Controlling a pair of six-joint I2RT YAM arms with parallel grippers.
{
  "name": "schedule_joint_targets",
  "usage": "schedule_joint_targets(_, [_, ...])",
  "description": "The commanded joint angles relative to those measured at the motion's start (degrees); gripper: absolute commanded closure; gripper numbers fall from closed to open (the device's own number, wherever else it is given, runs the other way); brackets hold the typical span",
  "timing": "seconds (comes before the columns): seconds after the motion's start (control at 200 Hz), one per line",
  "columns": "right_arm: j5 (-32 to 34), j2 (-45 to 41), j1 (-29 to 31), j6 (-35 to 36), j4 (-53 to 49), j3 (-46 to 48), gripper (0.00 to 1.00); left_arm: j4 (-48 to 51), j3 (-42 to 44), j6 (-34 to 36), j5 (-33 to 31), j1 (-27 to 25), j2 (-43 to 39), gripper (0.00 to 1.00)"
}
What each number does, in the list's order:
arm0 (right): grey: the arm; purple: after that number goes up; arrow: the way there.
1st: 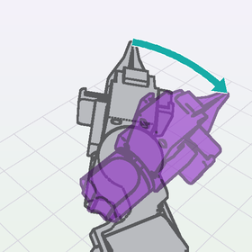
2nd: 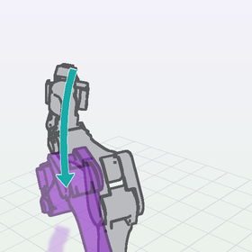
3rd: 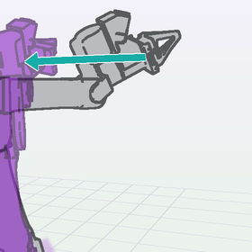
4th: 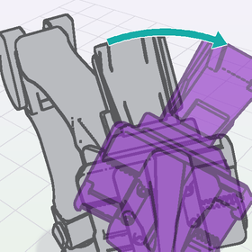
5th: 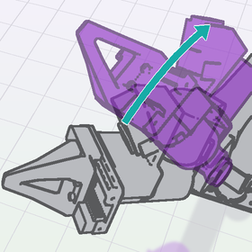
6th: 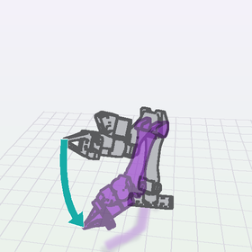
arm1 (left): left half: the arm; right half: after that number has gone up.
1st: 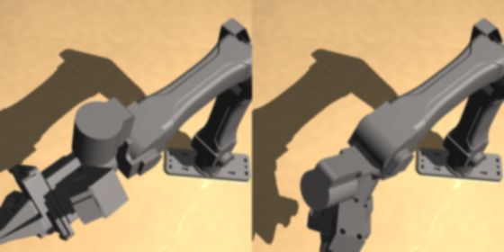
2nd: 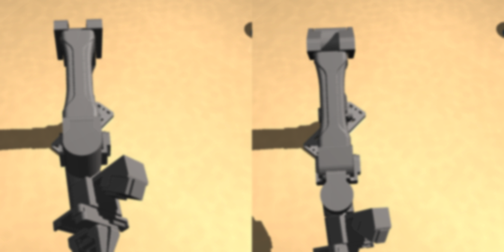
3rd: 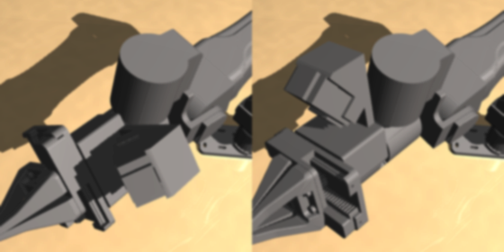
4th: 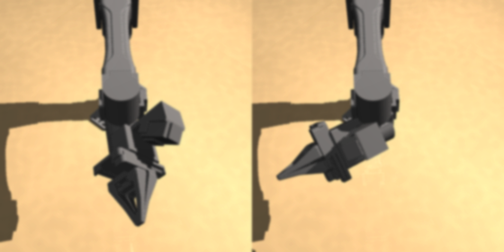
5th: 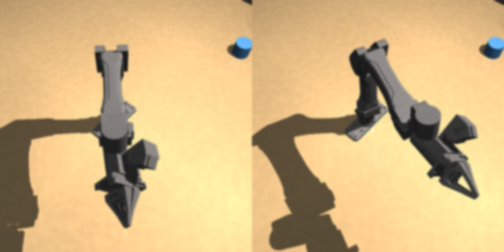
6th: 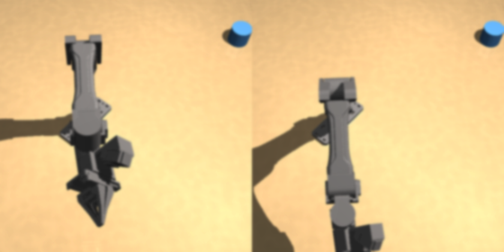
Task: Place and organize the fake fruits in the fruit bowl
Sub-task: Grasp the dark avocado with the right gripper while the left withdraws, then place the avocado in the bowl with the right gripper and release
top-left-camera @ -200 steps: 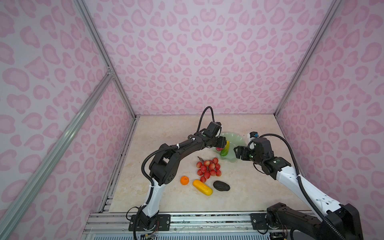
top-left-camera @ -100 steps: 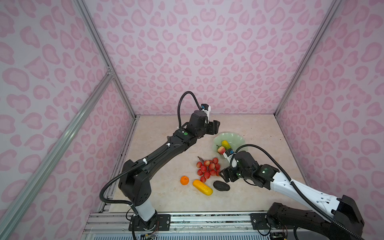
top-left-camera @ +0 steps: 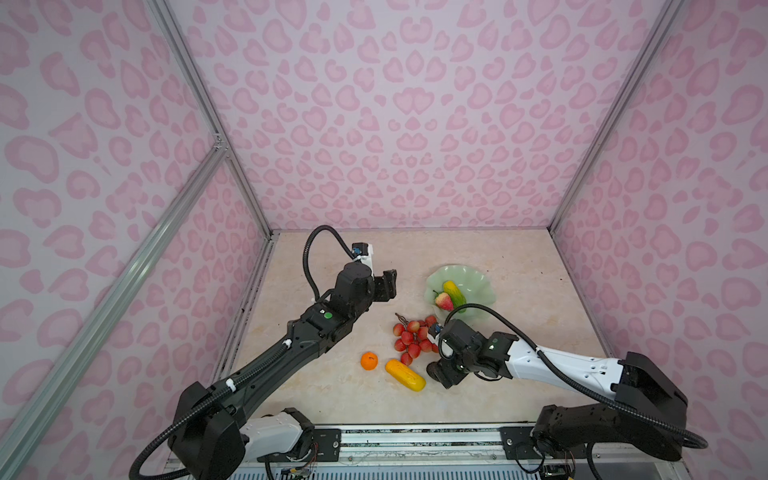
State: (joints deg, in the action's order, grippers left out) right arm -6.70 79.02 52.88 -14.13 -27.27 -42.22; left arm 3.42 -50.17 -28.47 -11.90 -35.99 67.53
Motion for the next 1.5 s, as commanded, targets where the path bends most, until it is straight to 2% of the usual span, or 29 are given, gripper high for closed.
schedule_joint_targets(0.0, [-0.06,2.29,0.54,0.14,0.61,-0.56,0.23,1.43,6.84,-4.49,-3.08,0.21,-5.27,0.24])
schedule_joint_targets(0.105, [-0.07,4.60,0.84,-0.58,1.42,-0.42,0.33,3.60,13.45,-7.34,-4.59,0.30,-11.71,0.23])
schedule_joint_targets(0.305, [2.22,5.36,2.90,-1.55,0.13,-1.82,0.63,9.15,20.77,-10.43,-4.85,0.48,-19.55,0.22])
schedule_joint_targets(0.42, [1.94,1.36,2.93,-2.72,-1.52,-3.32,0.70,11.03,22.36,-11.51,-3.78,0.46,-21.64,0.22])
schedule_joint_targets(0.53, [3.73,-4.09,2.04,-3.60,-4.52,-6.35,0.73,10.65,24.39,-12.65,-2.23,0.48,-22.43,0.22])
schedule_joint_targets(0.595, [5.44,-7.36,-0.46,-4.54,-5.74,-7.71,0.75,10.31,25.13,-12.84,-0.93,0.39,-22.27,0.23])
schedule_joint_targets(0.74, [3.46,-12.21,-13.60,-7.14,-0.11,-6.73,0.75,9.29,26.00,-11.91,2.92,0.39,-21.30,0.24])
schedule_joint_targets(0.85, [2.57,-10.96,-23.75,-11.29,5.65,-7.54,0.74,8.65,26.26,-11.61,6.05,0.17,-20.10,0.25])
schedule_joint_targets(0.975, [3.62,-6.82,-29.82,-11.97,13.61,-7.82,0.73,8.36,26.83,-11.61,8.15,-0.43,-19.45,0.25])
schedule_joint_targets(1.19, [4.37,7.95,-35.58,-5.38,11.07,-16.75,0.71,8.20,28.26,-11.97,9.25,-1.82,-18.08,0.25])
schedule_joint_targets(1.28, [5.53,13.37,-36.60,-3.06,11.40,-18.85,0.71,7.45,28.93,-12.56,9.19,-2.62,-17.37,0.25])
schedule_joint_targets(1.495, [4.20,21.75,-37.89,-2.57,14.03,-21.23,0.70,6.86,28.99,-12.58,9.10,-3.73,-14.48,0.25])
